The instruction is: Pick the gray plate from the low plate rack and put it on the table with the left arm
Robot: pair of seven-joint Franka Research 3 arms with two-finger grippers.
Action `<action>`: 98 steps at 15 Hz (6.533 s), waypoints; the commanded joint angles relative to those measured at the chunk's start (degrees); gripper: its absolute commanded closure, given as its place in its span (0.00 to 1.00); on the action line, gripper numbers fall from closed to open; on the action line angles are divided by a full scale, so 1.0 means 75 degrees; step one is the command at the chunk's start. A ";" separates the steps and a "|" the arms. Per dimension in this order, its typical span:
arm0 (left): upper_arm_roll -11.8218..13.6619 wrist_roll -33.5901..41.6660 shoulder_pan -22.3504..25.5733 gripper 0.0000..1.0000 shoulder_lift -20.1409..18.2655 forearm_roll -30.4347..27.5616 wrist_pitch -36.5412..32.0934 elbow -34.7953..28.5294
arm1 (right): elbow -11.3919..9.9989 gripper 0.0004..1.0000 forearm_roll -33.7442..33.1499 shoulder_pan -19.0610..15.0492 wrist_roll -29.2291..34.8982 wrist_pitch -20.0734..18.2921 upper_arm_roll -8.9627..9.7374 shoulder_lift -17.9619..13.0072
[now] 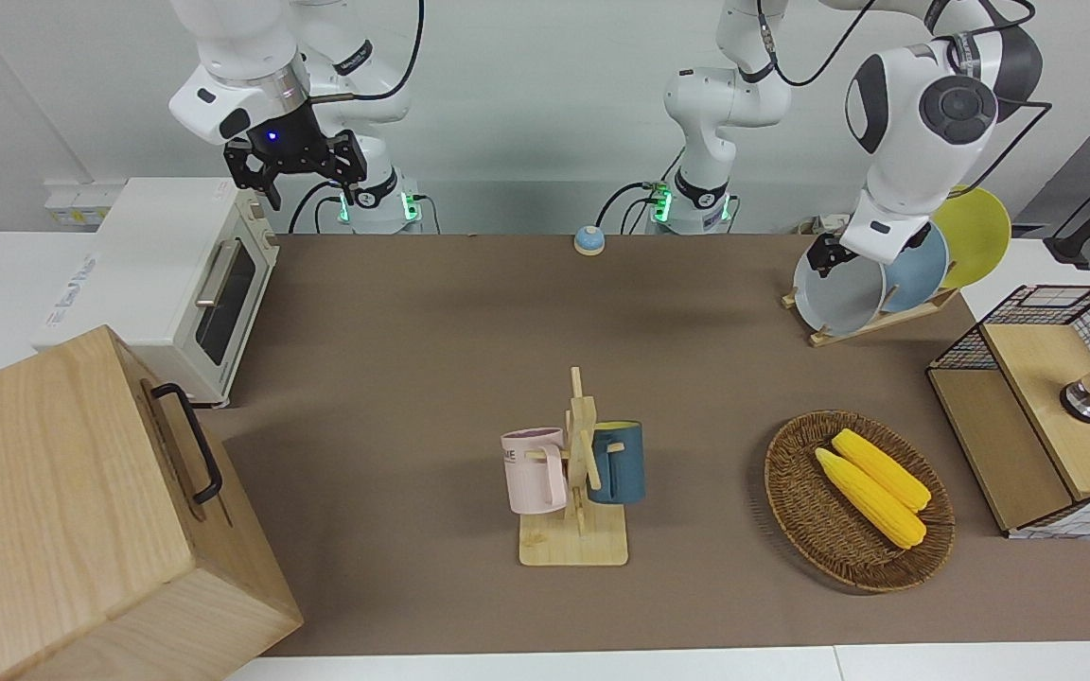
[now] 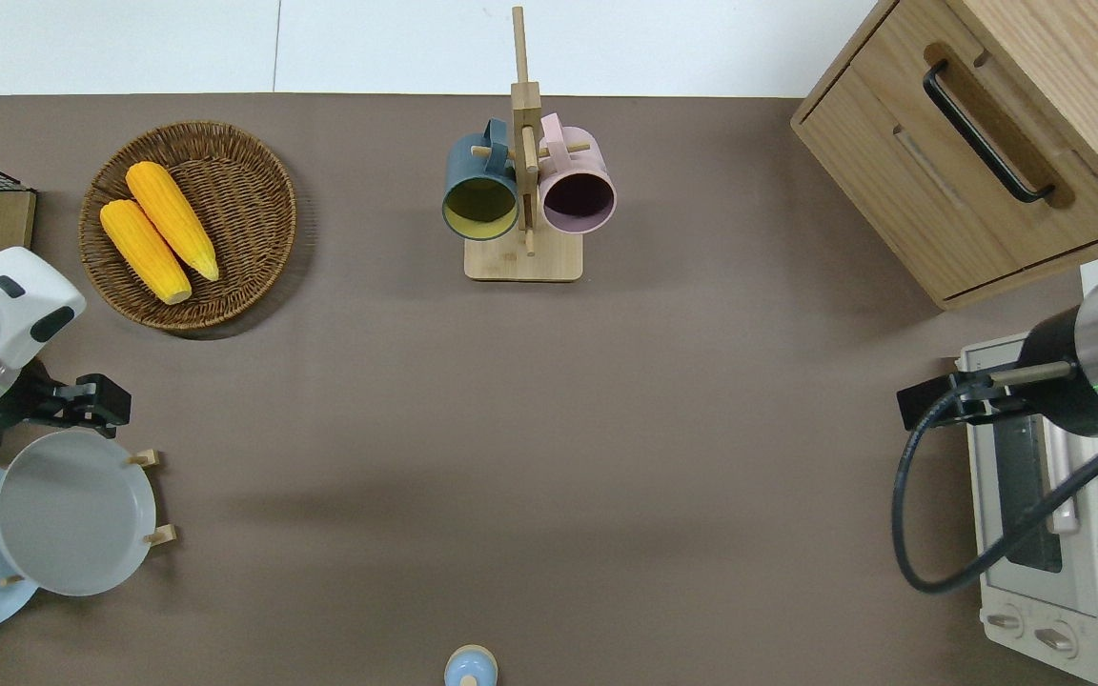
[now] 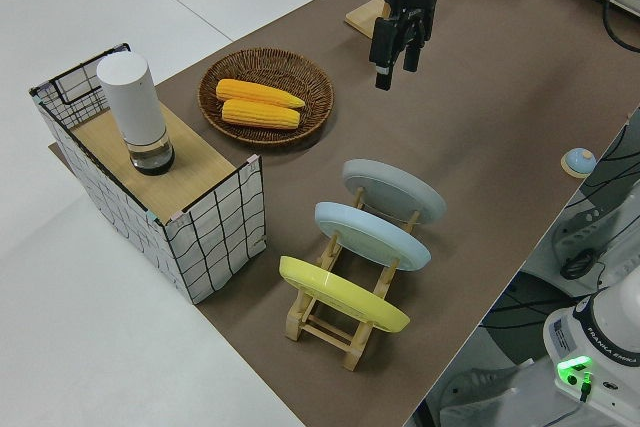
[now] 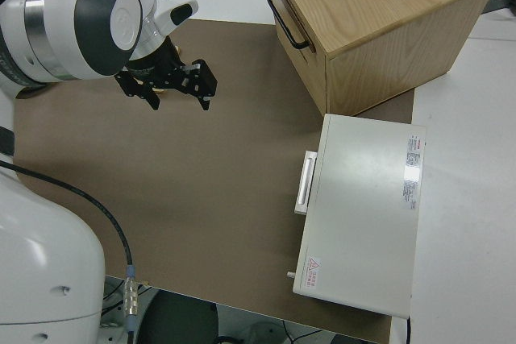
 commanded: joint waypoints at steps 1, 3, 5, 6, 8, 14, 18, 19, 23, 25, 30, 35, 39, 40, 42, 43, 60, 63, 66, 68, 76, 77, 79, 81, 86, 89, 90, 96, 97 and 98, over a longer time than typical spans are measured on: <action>0.0308 0.0167 0.0007 0.00 0.0269 0.0178 -0.0435 -0.0246 | 0.0046 0.01 0.0026 -0.0113 -0.0025 -0.0116 0.0050 -0.0036; 0.0577 0.0190 0.0007 0.00 0.0386 0.0179 -0.0622 -0.0363 | 0.0046 0.01 0.0026 -0.0113 -0.0025 -0.0116 0.0050 -0.0036; 0.0684 0.0190 -0.0005 0.01 0.0585 0.0283 -0.0729 -0.0363 | 0.0046 0.01 0.0026 -0.0113 -0.0025 -0.0116 0.0050 -0.0036; 0.0684 0.0190 -0.0005 0.00 0.0656 0.0551 -0.0775 -0.0375 | 0.0046 0.01 0.0026 -0.0113 -0.0025 -0.0116 0.0050 -0.0036; 0.0672 0.0179 -0.0052 0.00 0.0925 0.0974 -0.0881 -0.0398 | 0.0046 0.01 0.0026 -0.0113 -0.0025 -0.0116 0.0050 -0.0036; 0.0684 0.0143 -0.0029 0.13 0.1277 0.1175 -0.0952 -0.0410 | 0.0046 0.01 0.0026 -0.0101 -0.0025 -0.0116 0.0050 -0.0036; 0.0684 0.0085 -0.0029 0.51 0.1383 0.1245 -0.0940 -0.0410 | 0.0046 0.01 0.0026 -0.0113 -0.0025 -0.0116 0.0050 -0.0036; 0.0684 0.0096 -0.0029 0.54 0.1394 0.1268 -0.0928 -0.0398 | 0.0046 0.01 0.0026 -0.0113 -0.0025 -0.0116 0.0050 -0.0036; 0.0684 0.0096 -0.0017 0.69 0.1395 0.1268 -0.0881 -0.0398 | 0.0046 0.01 0.0026 -0.0101 -0.0025 -0.0116 0.0050 -0.0036; 0.0684 0.0096 -0.0017 0.75 0.1395 0.1268 -0.0881 -0.0398 | 0.0046 0.01 0.0026 -0.0113 -0.0025 -0.0116 0.0050 -0.0036; 0.0684 0.0167 -0.0064 0.86 0.1336 0.1269 -0.1091 -0.0037 | 0.0046 0.01 0.0026 -0.0101 -0.0025 -0.0116 0.0050 -0.0036; 0.0684 0.0190 -0.0099 1.00 0.1324 0.1280 -0.1665 0.0515 | 0.0046 0.01 0.0026 -0.0113 -0.0025 -0.0116 0.0050 -0.0036; 0.0660 0.0272 -0.0122 1.00 0.1313 0.1199 -0.1970 0.0831 | 0.0046 0.01 0.0026 -0.0113 -0.0025 -0.0116 0.0050 -0.0036; 0.0602 0.0284 -0.0122 1.00 0.1301 0.1175 -0.2029 0.0914 | 0.0046 0.01 0.0026 -0.0113 -0.0025 -0.0116 0.0050 -0.0036; 0.0508 0.0284 -0.0157 1.00 0.1301 0.1140 -0.2228 0.1101 | 0.0046 0.01 0.0026 -0.0113 -0.0025 -0.0116 0.0050 -0.0036; 0.0380 0.0284 -0.0181 1.00 0.1301 0.1012 -0.2322 0.1229 | 0.0046 0.01 0.0026 -0.0113 -0.0025 -0.0116 0.0050 -0.0036; 0.0063 0.0120 -0.0240 1.00 0.0072 -0.2645 -0.0380 -0.0559 | 0.0046 0.01 0.0026 -0.0113 -0.0025 -0.0116 0.0050 -0.0036; -0.0136 0.0050 -0.0251 1.00 -0.0280 -0.2669 0.0336 -0.1415 | 0.0046 0.01 0.0026 -0.0113 -0.0025 -0.0116 0.0050 -0.0036; -0.0323 -0.0020 -0.0240 1.00 -0.0293 -0.2750 0.0676 -0.1733 | 0.0046 0.01 0.0026 -0.0101 -0.0025 -0.0116 0.0050 -0.0036; -0.0464 -0.0196 -0.0263 1.00 -0.0246 -0.2833 0.1085 -0.2049 | 0.0046 0.01 0.0026 -0.0101 -0.0025 -0.0116 0.0050 -0.0036; -0.0665 -0.0513 -0.0275 0.21 -0.0012 -0.2704 0.1298 -0.2250 | 0.0046 0.01 0.0026 -0.0113 -0.0025 -0.0116 0.0050 -0.0036; -0.0618 -0.0467 -0.0263 0.14 -0.0012 -0.2681 0.1298 -0.2226 | 0.0046 0.01 0.0026 -0.0101 -0.0025 -0.0116 0.0050 -0.0036; -0.0605 -0.0454 -0.0240 0.03 -0.0012 -0.2681 0.1322 -0.2180 | 0.0046 0.01 0.0026 -0.0113 -0.0025 -0.0116 0.0050 -0.0036; -0.0547 -0.0466 -0.0240 0.02 -0.0012 -0.2669 0.1310 -0.2133 | 0.0046 0.01 0.0026 -0.0113 -0.0025 -0.0116 0.0050 -0.0036; -0.0219 -0.0513 -0.0228 0.01 -0.0058 -0.2669 0.1228 -0.1454 | 0.0046 0.01 0.0026 -0.0113 -0.0025 -0.0116 0.0050 -0.0036; -0.0195 -0.0455 -0.0216 0.01 -0.0082 -0.2319 0.1251 -0.0915 | 0.0046 0.01 0.0026 -0.0113 -0.0025 -0.0116 0.0050 -0.0036; -0.0195 -0.0431 -0.0193 0.01 -0.0117 -0.2213 0.1286 -0.0844 | 0.0046 0.01 0.0026 -0.0101 -0.0025 -0.0116 0.0050 -0.0036; -0.0067 -0.0384 -0.0169 0.01 -0.0152 -0.1802 0.1730 -0.0165 | 0.0046 0.01 0.0026 -0.0113 -0.0025 -0.0116 0.0050 -0.0036; -0.0043 -0.0384 -0.0169 0.00 -0.0152 -0.1802 0.1802 -0.0059 | 0.0046 0.01 0.0026 -0.0113 -0.0025 -0.0116 0.0050 -0.0036; -0.0043 -0.0396 -0.0169 0.00 -0.0141 -0.1802 0.1802 0.0151 | 0.0046 0.01 0.0026 -0.0113 -0.0025 -0.0116 0.0050 -0.0036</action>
